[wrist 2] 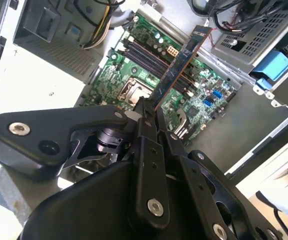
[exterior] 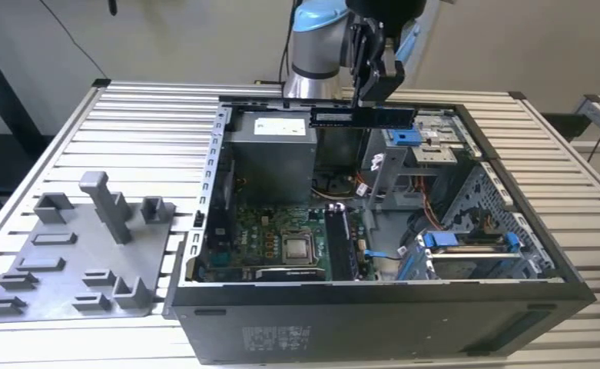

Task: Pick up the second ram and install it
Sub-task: 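Insert the second ram into the second slot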

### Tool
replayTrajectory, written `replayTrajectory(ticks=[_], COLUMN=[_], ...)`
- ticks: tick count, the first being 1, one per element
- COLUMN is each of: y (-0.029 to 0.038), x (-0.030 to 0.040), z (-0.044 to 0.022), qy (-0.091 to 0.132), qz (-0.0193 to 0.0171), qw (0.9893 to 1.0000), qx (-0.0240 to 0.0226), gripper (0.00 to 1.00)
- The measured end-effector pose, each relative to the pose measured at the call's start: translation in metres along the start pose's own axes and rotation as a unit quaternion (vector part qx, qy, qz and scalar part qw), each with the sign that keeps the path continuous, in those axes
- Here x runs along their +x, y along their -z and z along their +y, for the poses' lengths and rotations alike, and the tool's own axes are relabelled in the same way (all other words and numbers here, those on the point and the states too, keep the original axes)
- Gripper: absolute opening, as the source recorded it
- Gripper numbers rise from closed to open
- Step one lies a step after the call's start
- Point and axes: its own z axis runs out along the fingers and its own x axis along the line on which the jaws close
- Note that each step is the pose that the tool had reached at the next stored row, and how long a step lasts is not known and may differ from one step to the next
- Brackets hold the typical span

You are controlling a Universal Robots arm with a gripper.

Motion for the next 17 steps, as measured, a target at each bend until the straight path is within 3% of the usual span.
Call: replayTrajectory(ticks=[10, 14, 17], y=[0.0000, -0.0003, -0.0007], x=[0.0000, 0.0000, 0.0000], z=[0.0000, 0.0000, 0.0000], qy=[-0.004, -0.024, -0.049], qz=[0.0000, 0.0002, 0.0005], qw=[1.0000, 0.9997, 0.9988], qx=[0.0000, -0.0002, -0.0003], gripper=[0.14, 0.14, 0.14])
